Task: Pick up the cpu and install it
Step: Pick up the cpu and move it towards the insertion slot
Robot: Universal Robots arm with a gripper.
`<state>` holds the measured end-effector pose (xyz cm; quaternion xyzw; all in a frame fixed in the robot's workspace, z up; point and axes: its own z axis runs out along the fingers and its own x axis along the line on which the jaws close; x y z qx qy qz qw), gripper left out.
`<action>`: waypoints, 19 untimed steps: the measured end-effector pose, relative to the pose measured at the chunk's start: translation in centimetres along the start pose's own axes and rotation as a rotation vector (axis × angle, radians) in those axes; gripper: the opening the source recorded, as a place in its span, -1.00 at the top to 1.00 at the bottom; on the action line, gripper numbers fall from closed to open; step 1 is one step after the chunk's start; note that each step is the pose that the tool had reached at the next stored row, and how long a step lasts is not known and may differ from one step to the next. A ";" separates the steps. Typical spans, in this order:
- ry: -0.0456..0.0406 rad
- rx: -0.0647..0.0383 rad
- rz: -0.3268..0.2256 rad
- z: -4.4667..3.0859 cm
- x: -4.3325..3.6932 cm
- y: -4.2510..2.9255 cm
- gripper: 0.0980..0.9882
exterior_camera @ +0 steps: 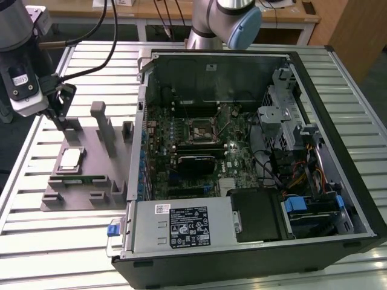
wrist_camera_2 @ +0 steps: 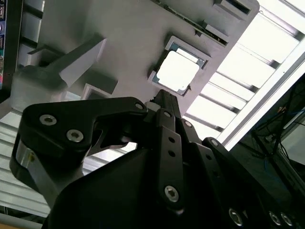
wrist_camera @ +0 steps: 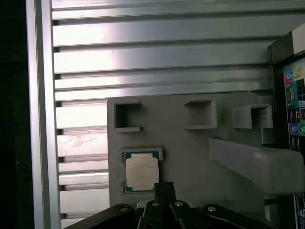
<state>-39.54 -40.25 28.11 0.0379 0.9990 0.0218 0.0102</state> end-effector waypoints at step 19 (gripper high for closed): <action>0.0001 0.000 0.000 3.18 1.01 -1.30 0.98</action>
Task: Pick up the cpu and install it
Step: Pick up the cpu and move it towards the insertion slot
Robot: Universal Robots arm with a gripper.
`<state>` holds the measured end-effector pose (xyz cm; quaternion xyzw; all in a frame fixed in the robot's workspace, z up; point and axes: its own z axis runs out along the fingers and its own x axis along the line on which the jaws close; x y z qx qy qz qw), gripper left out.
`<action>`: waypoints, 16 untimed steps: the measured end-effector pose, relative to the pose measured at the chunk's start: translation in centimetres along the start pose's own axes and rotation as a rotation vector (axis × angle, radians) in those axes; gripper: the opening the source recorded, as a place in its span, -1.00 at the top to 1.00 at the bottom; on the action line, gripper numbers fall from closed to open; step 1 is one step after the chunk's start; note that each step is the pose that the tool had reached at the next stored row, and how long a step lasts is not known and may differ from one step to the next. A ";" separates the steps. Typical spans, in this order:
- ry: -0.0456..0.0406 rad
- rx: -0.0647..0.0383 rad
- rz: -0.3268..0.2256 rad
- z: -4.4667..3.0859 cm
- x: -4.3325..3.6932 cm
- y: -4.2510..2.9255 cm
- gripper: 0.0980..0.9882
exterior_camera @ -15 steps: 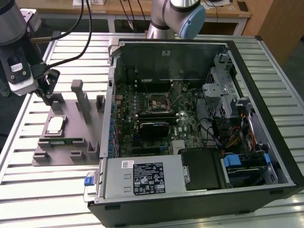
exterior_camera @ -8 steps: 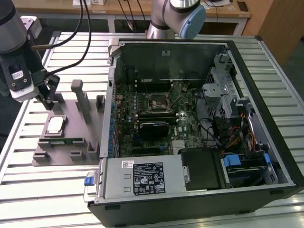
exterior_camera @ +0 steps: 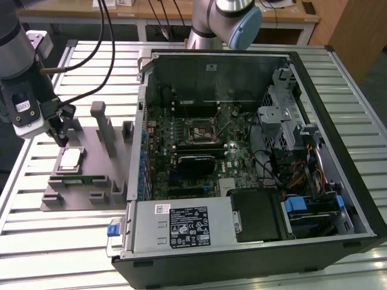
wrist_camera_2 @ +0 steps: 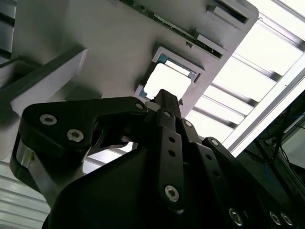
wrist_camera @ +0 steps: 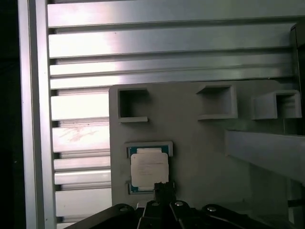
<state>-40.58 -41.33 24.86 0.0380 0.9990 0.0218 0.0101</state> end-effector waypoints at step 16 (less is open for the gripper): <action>-0.0001 0.000 0.000 2.90 0.61 -0.29 0.98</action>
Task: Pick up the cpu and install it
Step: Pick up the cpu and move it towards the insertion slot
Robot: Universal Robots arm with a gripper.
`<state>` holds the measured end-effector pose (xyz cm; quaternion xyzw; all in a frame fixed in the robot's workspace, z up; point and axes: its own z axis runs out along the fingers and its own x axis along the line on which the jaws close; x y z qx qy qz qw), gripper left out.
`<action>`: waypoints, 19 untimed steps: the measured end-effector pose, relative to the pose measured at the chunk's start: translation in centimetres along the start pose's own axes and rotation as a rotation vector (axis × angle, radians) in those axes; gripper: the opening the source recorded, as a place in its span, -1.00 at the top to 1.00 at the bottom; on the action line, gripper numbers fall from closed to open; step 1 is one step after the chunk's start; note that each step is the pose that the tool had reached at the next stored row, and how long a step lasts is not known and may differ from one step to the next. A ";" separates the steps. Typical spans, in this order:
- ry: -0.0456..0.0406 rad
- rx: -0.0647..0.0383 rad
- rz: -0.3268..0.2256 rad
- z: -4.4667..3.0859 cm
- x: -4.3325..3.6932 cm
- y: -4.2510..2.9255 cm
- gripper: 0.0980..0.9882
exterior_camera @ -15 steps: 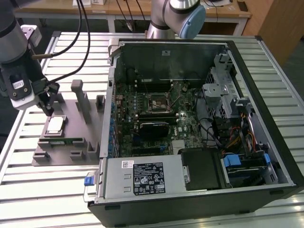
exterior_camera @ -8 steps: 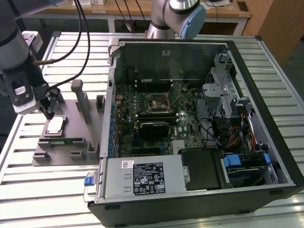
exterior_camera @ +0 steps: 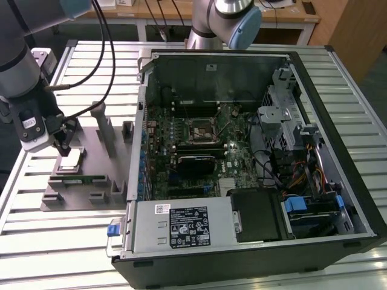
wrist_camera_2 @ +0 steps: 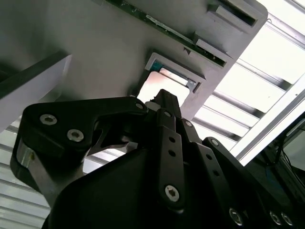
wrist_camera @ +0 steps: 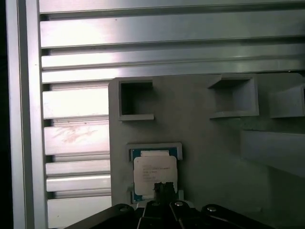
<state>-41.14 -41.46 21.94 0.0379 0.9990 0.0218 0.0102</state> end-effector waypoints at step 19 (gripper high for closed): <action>0.0003 -0.001 0.000 1.94 0.22 0.16 0.98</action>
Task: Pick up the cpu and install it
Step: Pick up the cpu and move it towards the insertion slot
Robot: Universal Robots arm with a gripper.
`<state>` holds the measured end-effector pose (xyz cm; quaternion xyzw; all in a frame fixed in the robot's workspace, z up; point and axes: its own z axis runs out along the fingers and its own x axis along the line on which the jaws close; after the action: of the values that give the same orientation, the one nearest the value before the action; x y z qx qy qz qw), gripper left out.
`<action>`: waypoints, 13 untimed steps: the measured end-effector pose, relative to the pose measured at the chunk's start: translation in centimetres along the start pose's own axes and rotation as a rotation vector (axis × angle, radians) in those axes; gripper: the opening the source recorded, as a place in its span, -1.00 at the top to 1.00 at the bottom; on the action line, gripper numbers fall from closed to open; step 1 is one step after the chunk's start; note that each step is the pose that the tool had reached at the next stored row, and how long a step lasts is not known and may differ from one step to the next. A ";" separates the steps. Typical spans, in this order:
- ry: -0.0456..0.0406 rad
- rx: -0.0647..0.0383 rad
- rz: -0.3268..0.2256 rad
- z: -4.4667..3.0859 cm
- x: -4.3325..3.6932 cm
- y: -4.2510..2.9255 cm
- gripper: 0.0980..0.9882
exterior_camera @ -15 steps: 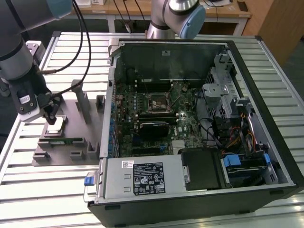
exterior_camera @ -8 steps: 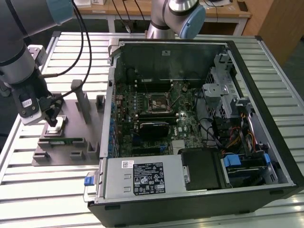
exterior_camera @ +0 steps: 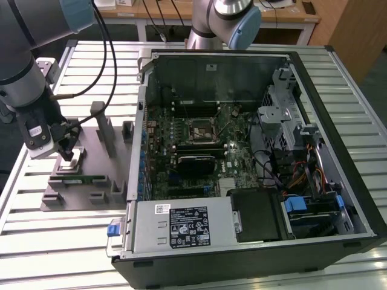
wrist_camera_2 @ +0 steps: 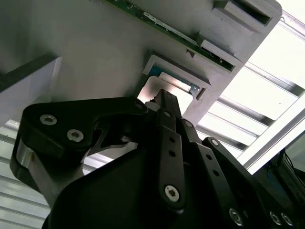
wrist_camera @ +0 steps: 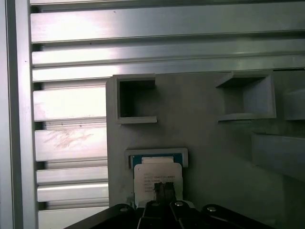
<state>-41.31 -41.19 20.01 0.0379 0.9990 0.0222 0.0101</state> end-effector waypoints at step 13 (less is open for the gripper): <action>-0.0001 0.000 0.000 0.00 0.01 0.00 0.17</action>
<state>-41.32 -41.19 20.00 0.0379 0.9990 0.0222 0.0101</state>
